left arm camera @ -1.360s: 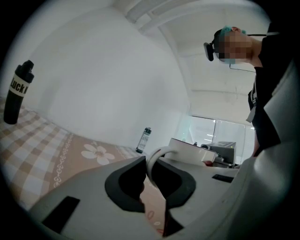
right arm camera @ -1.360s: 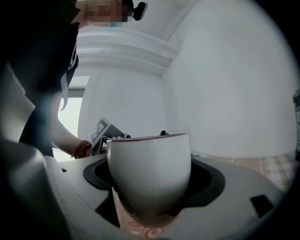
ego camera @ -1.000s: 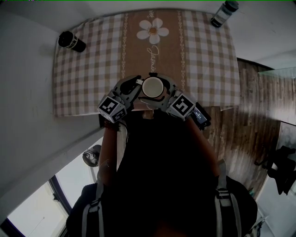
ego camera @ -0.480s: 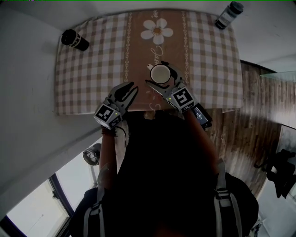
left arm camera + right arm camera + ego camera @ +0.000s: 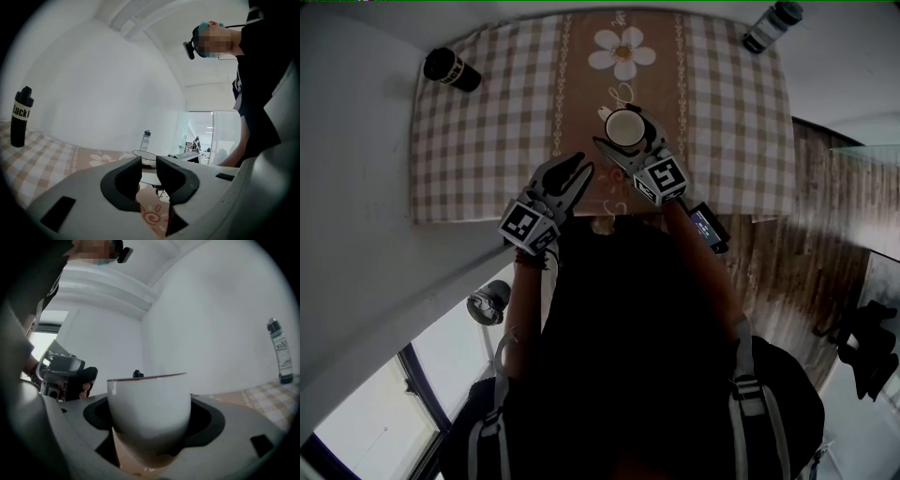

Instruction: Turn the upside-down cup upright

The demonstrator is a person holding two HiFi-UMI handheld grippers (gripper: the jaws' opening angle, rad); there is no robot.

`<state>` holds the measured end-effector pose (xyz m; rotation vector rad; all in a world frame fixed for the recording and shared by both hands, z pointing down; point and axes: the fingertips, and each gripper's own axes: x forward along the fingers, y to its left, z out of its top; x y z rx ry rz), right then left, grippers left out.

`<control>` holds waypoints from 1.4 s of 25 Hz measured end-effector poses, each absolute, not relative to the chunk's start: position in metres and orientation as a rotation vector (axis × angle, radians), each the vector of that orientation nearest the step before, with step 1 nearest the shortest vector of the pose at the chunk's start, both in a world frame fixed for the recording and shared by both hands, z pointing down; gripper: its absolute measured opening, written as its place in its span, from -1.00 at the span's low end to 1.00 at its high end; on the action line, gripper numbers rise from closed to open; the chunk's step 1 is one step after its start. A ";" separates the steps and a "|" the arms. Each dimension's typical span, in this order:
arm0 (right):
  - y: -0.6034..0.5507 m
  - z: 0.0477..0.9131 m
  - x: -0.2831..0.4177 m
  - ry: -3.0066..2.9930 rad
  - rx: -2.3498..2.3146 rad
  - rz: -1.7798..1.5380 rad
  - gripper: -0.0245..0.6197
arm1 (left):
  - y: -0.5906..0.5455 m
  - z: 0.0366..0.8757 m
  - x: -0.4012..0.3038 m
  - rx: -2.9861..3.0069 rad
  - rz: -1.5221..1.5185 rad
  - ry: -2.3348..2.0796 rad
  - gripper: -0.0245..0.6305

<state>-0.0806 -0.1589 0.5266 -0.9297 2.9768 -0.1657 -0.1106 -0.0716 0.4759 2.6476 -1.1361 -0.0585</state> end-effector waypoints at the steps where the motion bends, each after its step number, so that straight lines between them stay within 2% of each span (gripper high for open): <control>1: -0.159 0.531 -0.081 2.986 -0.933 -0.172 0.36 | -0.071 0.477 -0.109 2.646 -0.056 -1.132 -0.61; 19: -0.159 0.596 -0.084 3.199 -1.014 -0.291 0.36 | -0.071 0.483 -0.101 2.651 -0.029 -1.081 -0.61; 35: -0.157 0.602 -0.080 3.268 -1.040 -0.394 0.36 | -0.076 0.485 -0.091 2.670 0.008 -1.024 -0.61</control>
